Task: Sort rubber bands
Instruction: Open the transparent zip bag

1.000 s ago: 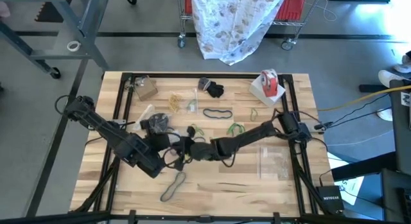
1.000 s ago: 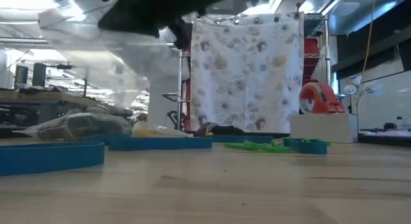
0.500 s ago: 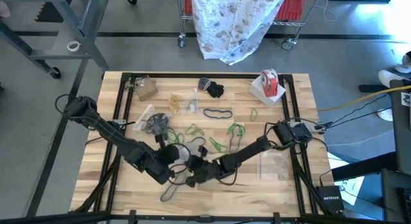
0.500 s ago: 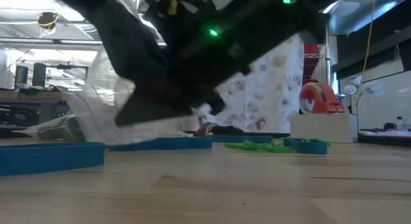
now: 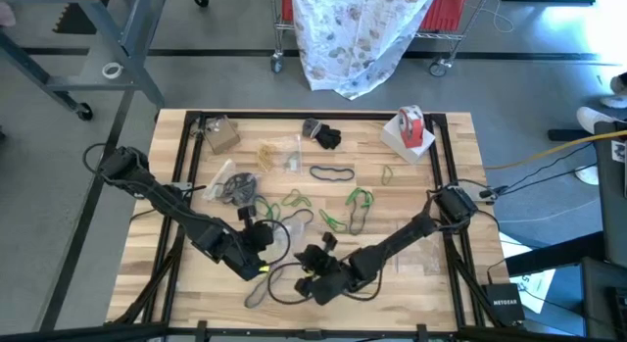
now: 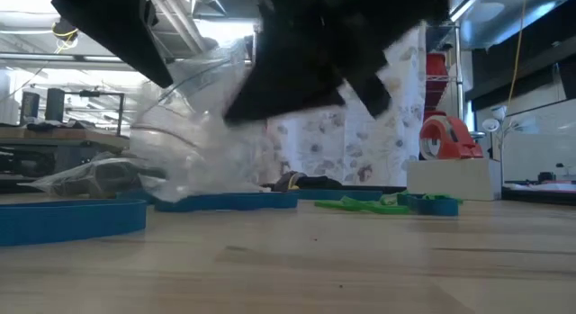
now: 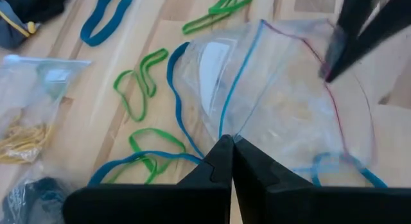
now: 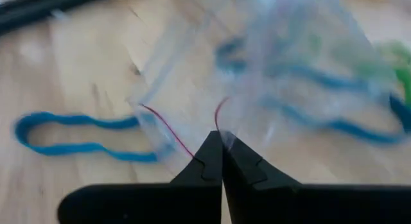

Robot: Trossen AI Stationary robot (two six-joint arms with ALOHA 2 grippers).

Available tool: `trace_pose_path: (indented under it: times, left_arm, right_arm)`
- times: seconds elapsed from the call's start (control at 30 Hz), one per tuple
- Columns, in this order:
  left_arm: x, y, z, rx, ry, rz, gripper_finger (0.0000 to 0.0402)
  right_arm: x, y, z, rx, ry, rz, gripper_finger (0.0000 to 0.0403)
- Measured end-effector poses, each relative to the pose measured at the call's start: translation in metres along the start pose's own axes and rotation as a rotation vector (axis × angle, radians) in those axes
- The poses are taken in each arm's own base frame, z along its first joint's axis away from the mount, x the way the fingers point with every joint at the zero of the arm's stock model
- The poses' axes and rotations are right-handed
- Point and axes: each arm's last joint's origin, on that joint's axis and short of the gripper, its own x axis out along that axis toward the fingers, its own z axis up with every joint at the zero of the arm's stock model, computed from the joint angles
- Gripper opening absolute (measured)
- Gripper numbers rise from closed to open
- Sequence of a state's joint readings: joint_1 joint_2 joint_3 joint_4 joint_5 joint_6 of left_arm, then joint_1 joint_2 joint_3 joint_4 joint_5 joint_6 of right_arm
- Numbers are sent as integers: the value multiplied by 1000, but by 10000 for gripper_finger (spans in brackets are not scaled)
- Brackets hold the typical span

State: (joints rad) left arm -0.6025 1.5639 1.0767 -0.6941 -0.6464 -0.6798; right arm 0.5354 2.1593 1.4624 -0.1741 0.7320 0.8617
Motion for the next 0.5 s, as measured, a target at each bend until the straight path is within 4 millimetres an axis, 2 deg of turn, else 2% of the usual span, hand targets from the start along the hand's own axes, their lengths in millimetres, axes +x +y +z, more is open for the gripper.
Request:
trace_pose_path:
  times: [0.17, 0.27, 0.37, 0.5]
  left_arm:
    - [0, 0, 1, 2, -4, -2, 0]
    - [0, -1, 1, -3, -9, -7, 0]
    - [0, -1, 1, -4, -9, -7, 0]
    - [0, -1, 1, -9, -11, -8, 0]
  right_arm:
    - [3, -13, -8, 128, 134, -67, 8]
    - [2, -17, -9, 123, 155, -99, 34]
    - [-13, -20, 3, 61, 169, -100, 78]
    - [-45, -24, 27, -69, 159, -95, 139]
